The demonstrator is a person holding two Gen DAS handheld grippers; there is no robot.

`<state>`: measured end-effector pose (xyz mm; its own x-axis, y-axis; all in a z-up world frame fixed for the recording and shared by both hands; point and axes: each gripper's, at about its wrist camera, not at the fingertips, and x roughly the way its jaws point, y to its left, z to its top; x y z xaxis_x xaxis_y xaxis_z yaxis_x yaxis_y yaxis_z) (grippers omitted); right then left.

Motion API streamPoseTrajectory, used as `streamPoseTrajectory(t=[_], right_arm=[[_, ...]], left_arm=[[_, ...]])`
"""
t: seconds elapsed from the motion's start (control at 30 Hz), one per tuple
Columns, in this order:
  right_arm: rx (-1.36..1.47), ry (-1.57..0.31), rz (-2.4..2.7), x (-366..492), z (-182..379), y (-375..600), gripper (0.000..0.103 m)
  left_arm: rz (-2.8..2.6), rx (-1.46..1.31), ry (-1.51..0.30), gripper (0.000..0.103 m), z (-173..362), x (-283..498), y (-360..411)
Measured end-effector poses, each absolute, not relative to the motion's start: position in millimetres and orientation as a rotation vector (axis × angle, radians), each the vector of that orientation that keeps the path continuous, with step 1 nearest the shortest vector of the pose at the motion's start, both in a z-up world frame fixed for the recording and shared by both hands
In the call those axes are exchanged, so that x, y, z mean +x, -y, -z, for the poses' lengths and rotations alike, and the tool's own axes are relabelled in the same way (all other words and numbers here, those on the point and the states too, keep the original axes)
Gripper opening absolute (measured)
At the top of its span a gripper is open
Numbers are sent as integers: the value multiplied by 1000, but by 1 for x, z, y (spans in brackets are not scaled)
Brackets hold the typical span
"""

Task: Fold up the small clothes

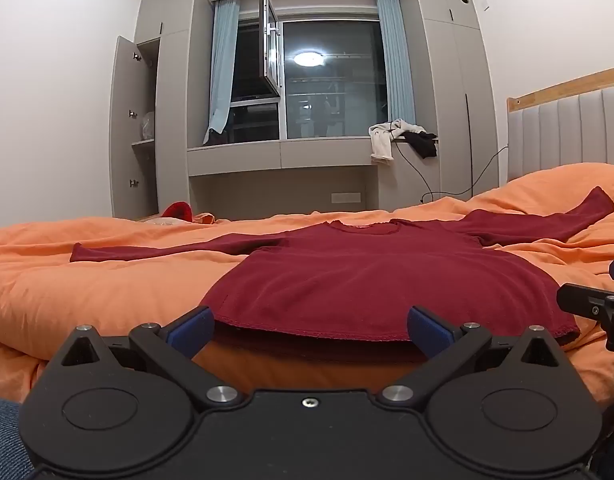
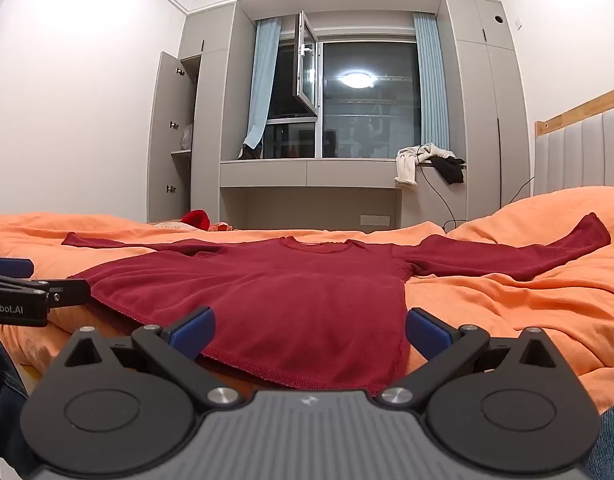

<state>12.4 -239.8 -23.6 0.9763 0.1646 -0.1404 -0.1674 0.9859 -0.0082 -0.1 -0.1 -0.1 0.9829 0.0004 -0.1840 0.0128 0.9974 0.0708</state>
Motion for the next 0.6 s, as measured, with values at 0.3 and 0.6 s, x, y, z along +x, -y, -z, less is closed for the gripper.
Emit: streamPoseTrajectory(t=[0.3,0.6], right_arm=[[-22,-140,-166,12,24,240,103],[-25,-143,-166,12,23,239,103]], left_arm=[[4,69,-184,103,-1,-1,-1],[7,70,-192,103,0,1,0]])
